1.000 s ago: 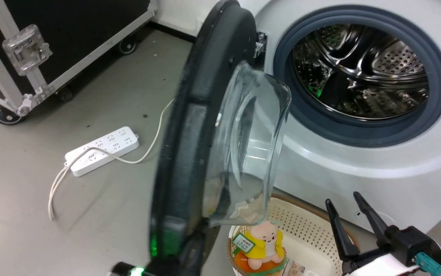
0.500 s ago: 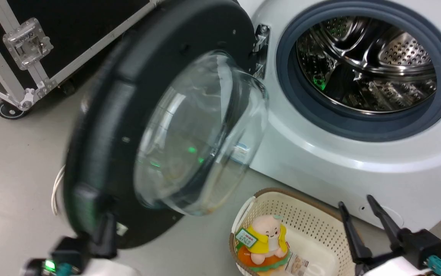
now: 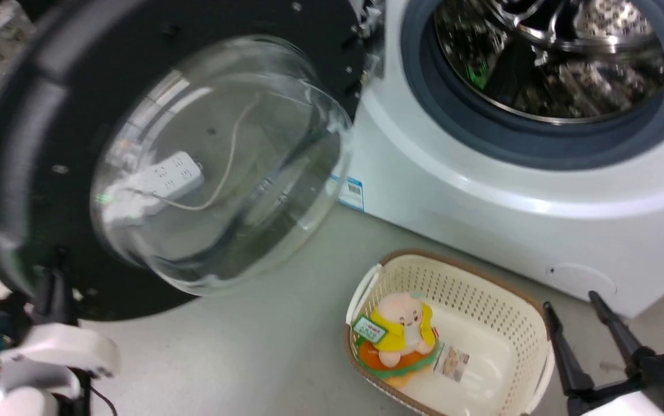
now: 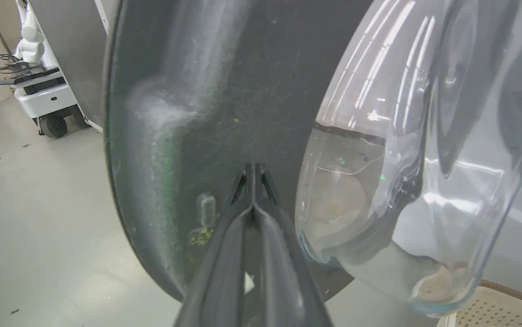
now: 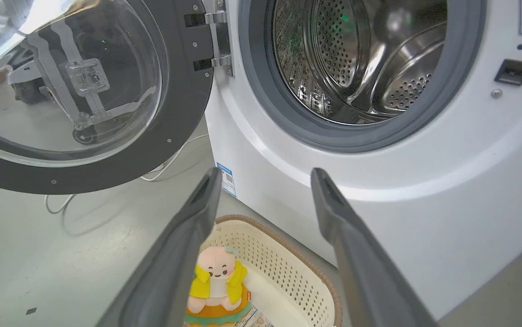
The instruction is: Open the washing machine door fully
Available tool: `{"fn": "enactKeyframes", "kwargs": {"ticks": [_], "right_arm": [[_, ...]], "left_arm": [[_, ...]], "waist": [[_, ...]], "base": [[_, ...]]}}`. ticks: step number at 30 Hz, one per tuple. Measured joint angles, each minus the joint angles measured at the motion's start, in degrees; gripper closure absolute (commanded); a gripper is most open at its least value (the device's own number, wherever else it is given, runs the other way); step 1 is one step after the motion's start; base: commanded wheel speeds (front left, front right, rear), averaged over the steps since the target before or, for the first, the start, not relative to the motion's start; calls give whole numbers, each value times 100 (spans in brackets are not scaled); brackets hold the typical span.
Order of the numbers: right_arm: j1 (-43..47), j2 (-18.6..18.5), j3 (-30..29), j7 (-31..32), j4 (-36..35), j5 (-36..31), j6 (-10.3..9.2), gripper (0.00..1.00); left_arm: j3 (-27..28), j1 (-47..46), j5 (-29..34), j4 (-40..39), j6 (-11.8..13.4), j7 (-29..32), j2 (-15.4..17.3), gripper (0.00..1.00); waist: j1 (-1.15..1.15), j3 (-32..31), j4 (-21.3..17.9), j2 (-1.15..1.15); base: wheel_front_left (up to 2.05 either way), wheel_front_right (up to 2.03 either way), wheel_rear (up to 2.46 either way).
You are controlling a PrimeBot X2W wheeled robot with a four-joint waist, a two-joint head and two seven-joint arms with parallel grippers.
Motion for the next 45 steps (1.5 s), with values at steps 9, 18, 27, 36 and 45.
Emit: {"fn": "enactKeyframes", "kwargs": {"ticks": [9, 18, 27, 36, 45], "right_arm": [[-31, -189, -80, 176, -298, -9, 0, 0], [-41, -172, -144, 175, -287, -8, 0, 0], [-40, 79, -149, 38, -73, -7, 0, 0], [-30, 423, -344, -79, -237, -111, 0, 0], [83, 515, -479, -79, -528, -181, 0, 0]], "left_arm": [[455, -759, -241, 1018, -152, -240, 220, 100], [611, -923, -158, 1359, -258, -316, 291, 100], [323, -622, 248, 409, -332, -343, 27, 100], [-322, 178, 337, -876, -263, -347, -742, 100], [-795, 510, 603, -772, -428, -346, -1121, 100]], "waist": [[1, 493, -262, 0], [0, 426, -352, 0], [0, -83, -420, 0], [-1, -641, -1045, 0], [0, -827, -1787, 0]], "base": [[0, 0, 0], [0, 0, 0], [0, 0, 0], [0, 0, 0], [0, 0, 0]]}}
